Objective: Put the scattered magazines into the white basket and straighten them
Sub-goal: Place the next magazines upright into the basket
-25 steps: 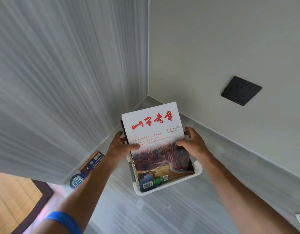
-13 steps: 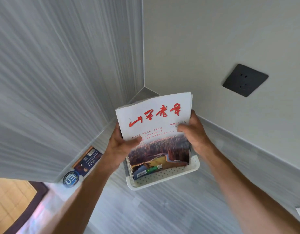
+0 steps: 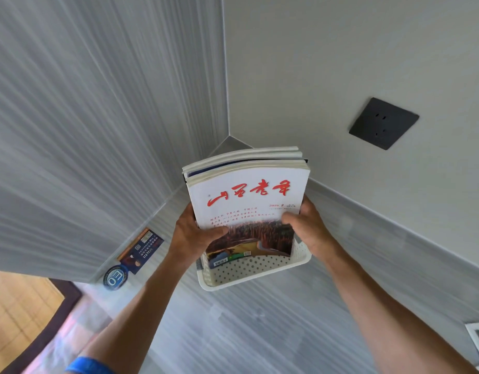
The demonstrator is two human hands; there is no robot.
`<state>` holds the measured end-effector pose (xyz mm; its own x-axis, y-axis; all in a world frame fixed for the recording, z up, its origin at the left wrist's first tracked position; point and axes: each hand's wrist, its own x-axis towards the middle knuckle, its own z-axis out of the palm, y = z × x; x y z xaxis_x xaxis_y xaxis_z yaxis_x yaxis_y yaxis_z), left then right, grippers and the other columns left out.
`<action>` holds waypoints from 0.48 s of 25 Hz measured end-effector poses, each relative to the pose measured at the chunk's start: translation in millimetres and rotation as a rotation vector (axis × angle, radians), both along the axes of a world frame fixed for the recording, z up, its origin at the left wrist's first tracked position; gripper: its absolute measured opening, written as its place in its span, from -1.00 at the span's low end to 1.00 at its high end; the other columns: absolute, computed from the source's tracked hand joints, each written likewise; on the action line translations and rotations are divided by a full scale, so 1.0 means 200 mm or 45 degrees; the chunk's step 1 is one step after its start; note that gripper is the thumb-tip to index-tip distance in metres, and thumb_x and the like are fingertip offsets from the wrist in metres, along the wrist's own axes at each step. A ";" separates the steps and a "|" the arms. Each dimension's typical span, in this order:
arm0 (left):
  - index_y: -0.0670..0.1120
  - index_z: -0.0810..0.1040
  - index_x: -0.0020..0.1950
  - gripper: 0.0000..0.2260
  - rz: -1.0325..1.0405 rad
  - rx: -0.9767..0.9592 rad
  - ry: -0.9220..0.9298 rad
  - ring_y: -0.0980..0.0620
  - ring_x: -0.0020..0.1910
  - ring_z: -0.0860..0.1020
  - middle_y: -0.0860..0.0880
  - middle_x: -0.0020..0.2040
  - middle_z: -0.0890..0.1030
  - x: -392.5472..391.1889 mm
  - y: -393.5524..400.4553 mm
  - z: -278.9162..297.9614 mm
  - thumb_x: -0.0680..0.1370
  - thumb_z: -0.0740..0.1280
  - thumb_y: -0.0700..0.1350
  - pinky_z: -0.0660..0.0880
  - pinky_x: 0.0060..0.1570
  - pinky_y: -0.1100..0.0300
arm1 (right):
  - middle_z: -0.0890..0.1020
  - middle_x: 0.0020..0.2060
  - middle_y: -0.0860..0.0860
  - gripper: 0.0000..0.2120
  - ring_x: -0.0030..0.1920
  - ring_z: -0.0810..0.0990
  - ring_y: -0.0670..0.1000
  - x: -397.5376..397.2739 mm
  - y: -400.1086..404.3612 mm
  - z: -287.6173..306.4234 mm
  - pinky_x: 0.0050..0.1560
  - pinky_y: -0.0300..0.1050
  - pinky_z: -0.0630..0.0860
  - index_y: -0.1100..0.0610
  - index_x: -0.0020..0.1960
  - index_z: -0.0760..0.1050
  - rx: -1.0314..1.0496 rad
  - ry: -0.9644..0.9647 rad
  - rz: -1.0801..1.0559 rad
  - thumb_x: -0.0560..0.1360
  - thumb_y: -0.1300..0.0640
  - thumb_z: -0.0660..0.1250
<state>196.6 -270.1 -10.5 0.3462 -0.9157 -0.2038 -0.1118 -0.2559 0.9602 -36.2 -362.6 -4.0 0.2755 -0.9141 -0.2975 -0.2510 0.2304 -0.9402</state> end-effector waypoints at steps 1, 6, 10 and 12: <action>0.05 0.49 0.22 -0.36 0.004 0.004 -0.014 0.06 0.12 0.60 0.10 0.08 0.65 0.01 -0.02 0.00 0.20 0.62 -0.18 0.64 -0.11 0.19 | 0.69 -0.07 -0.22 -0.47 -0.01 0.63 -0.21 0.01 -0.02 0.00 -0.24 -0.37 0.54 -0.15 0.12 0.46 -0.023 0.040 0.005 0.36 0.41 0.32; 0.11 0.44 0.26 -0.25 -0.075 0.174 -0.038 0.02 0.19 0.53 0.10 0.13 0.62 0.10 -0.16 -0.01 0.17 0.66 -0.25 0.57 0.00 0.14 | 0.61 0.10 -0.07 -0.37 0.12 0.56 -0.03 0.07 -0.15 -0.01 -0.12 -0.21 0.50 0.00 0.35 0.33 -0.011 0.214 0.060 0.37 0.41 0.35; 0.20 0.41 0.23 -0.23 -0.212 0.265 0.031 0.10 0.15 0.52 0.15 0.12 0.62 0.13 -0.17 -0.05 0.18 0.66 -0.24 0.49 -0.05 0.26 | 0.60 0.12 -0.01 -0.34 0.15 0.54 0.02 0.09 -0.16 -0.05 -0.12 -0.14 0.53 0.02 0.33 0.32 0.072 0.208 0.062 0.34 0.47 0.32; 0.23 0.41 0.21 -0.25 -0.216 0.252 0.054 0.16 0.14 0.53 0.16 0.11 0.63 0.12 -0.15 -0.08 0.18 0.66 -0.23 0.51 -0.05 0.25 | 0.60 0.05 -0.05 -0.36 0.10 0.55 -0.02 0.08 -0.15 -0.07 -0.18 -0.20 0.50 0.01 0.32 0.33 0.072 0.209 0.035 0.34 0.46 0.33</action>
<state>221.1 -300.3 -25.9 0.1783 -0.9007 -0.3962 -0.1297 -0.4206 0.8979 -19.3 -393.4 -17.9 0.2439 -0.8873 -0.3914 -0.4073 0.2726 -0.8717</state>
